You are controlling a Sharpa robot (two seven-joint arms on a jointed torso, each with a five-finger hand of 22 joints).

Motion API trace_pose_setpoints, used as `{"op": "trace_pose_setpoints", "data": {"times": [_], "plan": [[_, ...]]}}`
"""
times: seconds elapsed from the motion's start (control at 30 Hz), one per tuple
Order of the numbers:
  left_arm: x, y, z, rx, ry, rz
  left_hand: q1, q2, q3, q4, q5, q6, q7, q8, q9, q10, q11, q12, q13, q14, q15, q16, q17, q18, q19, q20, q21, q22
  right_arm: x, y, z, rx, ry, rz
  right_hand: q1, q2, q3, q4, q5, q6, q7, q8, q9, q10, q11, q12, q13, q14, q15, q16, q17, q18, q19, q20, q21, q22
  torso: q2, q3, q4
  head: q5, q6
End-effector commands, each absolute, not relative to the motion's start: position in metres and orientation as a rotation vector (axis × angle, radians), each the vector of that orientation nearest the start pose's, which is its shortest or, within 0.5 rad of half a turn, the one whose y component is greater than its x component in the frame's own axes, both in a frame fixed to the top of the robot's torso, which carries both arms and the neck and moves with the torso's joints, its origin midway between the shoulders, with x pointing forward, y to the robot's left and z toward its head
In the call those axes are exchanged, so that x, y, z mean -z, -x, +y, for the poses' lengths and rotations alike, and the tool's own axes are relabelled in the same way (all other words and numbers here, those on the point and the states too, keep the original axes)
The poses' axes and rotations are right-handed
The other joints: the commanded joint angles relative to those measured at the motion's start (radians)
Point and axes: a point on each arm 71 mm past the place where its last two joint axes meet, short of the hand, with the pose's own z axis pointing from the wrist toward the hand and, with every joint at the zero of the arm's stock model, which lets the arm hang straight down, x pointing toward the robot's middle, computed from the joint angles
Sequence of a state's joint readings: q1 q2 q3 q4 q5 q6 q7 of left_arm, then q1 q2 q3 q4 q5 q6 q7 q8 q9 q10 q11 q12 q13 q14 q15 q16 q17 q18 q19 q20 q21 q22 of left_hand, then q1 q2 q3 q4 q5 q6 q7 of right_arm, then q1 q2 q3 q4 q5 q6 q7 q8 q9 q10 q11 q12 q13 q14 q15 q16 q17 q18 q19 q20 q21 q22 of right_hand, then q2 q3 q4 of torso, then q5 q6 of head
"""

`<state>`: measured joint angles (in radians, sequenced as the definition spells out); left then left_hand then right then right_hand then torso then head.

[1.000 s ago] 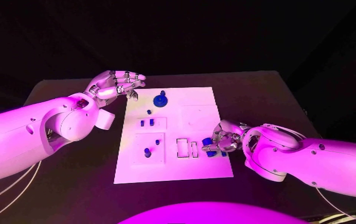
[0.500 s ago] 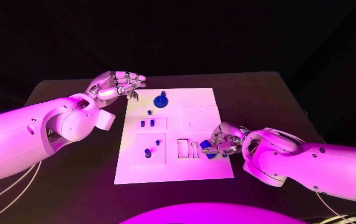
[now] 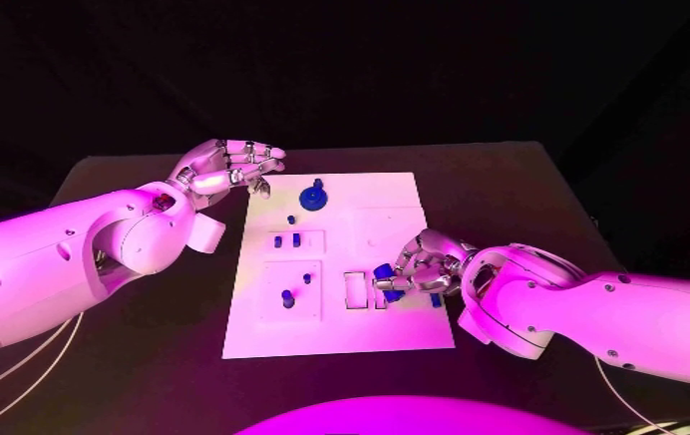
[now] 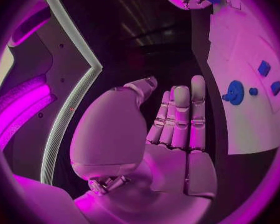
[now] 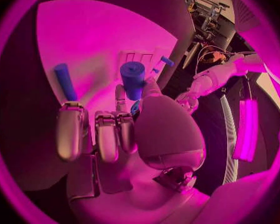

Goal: Assemble the parts on the task board

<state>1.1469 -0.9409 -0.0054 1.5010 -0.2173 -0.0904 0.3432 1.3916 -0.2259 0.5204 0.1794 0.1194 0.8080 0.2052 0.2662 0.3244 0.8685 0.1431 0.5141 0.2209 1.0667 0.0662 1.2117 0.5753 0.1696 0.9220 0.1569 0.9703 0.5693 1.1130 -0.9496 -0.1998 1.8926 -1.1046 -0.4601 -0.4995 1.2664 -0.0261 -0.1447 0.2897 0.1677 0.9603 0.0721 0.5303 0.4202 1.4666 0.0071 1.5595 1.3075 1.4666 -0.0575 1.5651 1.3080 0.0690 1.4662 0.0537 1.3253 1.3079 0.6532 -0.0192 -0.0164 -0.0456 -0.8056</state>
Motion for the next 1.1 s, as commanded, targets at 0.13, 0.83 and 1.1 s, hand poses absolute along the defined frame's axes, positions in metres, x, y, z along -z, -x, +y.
{"op": "trace_pose_setpoints", "data": {"times": [0.13, 0.83, 1.1], "plan": [[0.191, -0.479, 0.245, 1.588, 0.902, 1.603, -0.009, -0.001, -0.002, 0.004, 0.007, -0.01, 0.0, 0.006, 0.001, -0.006, -0.003, 0.006, 0.001, -0.008, 0.002, 0.003, -0.001, 0.015, 0.001, 0.008, -0.006, -0.001, 0.261, -0.368, -0.166, -0.674, -0.403, 2.143, -0.005, 0.014, -0.009, 0.002, -0.001, 0.004, 0.002, -0.002, 0.002, 0.086, -0.006, -0.007, 0.235, 0.101, -0.005, 0.002, 0.248, -0.011, 0.0, -0.008, -0.009, 0.101, 0.001, -0.0008, 0.0023, 0.002, 0.001], [0.191, -0.479, 0.241, 1.598, 0.899, 1.607, -0.007, -0.001, -0.002, 0.005, 0.009, -0.011, 0.0, 0.006, 0.002, -0.008, -0.003, 0.007, 0.001, -0.008, 0.002, 0.003, 0.0, 0.015, 0.001, 0.008, -0.007, -0.001, 0.27, -0.377, -0.14, -0.649, -0.292, 2.186, -0.04, 0.036, -0.036, 0.002, -0.002, 0.011, 0.0, 0.0, 0.009, 0.087, -0.008, -0.007, 0.236, 0.102, -0.006, 0.003, 0.252, -0.013, 0.004, -0.008, -0.004, 0.107, 0.003, 0.0007, 0.0003, 0.022, -0.003], [0.191, -0.479, 0.241, 1.596, 0.898, 1.606, -0.006, 0.001, -0.001, 0.005, 0.011, -0.011, 0.0, 0.006, 0.002, -0.009, -0.003, 0.007, 0.001, -0.009, 0.002, 0.003, -0.002, 0.015, 0.001, 0.008, -0.008, -0.002, 0.269, -0.376, -0.137, -0.662, -0.273, 2.181, -0.04, 0.037, -0.036, 0.002, -0.002, 0.011, 0.0, 0.0, 0.009, 0.087, -0.008, -0.008, 0.236, 0.102, -0.006, 0.003, 0.252, -0.013, 0.003, -0.008, -0.005, 0.106, 0.002, 0.0023, -0.0004, 0.03, -0.004]]}}
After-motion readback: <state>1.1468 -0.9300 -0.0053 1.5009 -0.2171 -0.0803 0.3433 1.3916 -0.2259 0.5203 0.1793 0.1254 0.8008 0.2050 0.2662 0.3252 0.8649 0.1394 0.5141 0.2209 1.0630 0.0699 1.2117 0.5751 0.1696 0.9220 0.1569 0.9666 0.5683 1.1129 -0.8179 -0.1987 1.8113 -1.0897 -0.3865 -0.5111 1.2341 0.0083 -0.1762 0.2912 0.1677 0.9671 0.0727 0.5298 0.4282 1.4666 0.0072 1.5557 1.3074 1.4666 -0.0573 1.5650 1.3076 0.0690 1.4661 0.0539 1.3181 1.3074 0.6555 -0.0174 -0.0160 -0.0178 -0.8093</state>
